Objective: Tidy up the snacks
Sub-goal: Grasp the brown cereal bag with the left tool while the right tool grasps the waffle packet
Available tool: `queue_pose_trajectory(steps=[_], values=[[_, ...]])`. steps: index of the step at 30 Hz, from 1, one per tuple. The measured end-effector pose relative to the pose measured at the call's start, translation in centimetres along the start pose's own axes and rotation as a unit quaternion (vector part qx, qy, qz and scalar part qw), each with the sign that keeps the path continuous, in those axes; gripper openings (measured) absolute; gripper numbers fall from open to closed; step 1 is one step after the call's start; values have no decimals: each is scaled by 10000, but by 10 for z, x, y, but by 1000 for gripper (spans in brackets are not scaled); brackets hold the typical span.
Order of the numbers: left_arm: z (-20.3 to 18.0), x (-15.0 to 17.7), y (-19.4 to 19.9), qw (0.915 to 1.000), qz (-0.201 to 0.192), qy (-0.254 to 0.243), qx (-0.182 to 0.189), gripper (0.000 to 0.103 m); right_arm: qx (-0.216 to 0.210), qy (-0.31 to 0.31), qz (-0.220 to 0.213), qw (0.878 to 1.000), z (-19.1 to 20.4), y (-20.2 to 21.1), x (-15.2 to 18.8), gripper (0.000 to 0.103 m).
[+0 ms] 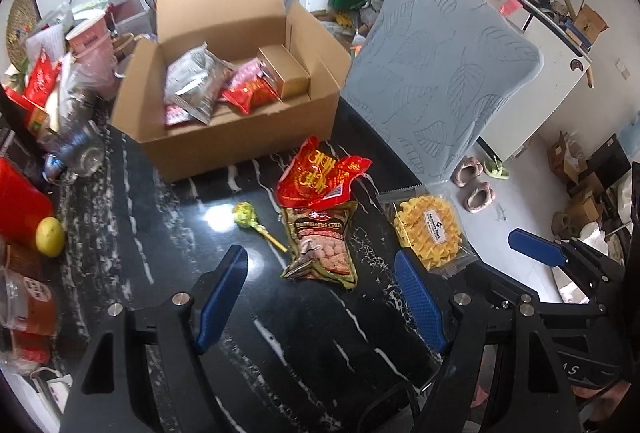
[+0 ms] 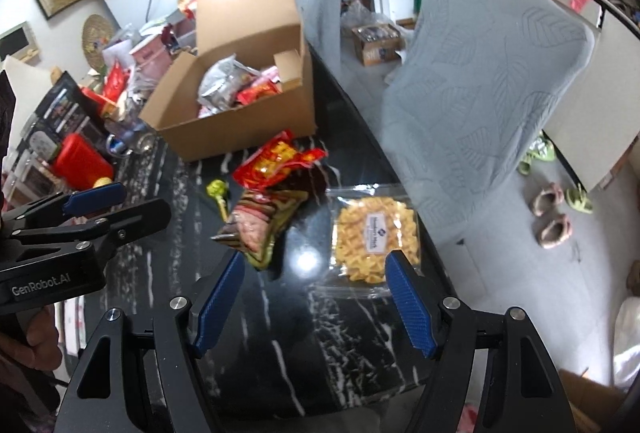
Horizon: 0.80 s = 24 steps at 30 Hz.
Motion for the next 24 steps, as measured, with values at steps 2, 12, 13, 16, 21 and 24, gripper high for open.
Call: queue_pose_trajectory(steps=[2, 12, 13, 16, 21, 24], values=[[-1, 1, -9, 10000, 35, 27, -45, 76, 25, -19, 77, 10000, -8, -9, -1, 73], [-5, 3, -62, 9993, 336, 138, -44, 76, 90, -196, 564, 9982, -36, -53, 2, 73], [-5, 3, -65, 9993, 342, 148, -49, 76, 111, -241, 600, 9978, -39, -57, 2, 73], [-2, 4, -77, 9990, 392, 194, -85, 76, 107, -332, 684, 9971, -44, -66, 4, 73], [1, 3, -94, 9987, 476, 204, -36, 76, 131, -448, 815, 9956, -51, -78, 7, 73], [1, 3, -102, 9986, 495, 141, -94, 76, 157, -506, 844, 9950, -55, -82, 7, 73]])
Point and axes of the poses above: each gripper's, at about its wrist camera, not at the fingertips, and y roughly against the way its jaws point, z to its left, x to its underside, the point moved 7 cm from there along -y, roughly the way its jaws point, and after that the axes turned 2 degrees about x, right-handed, at the moved point
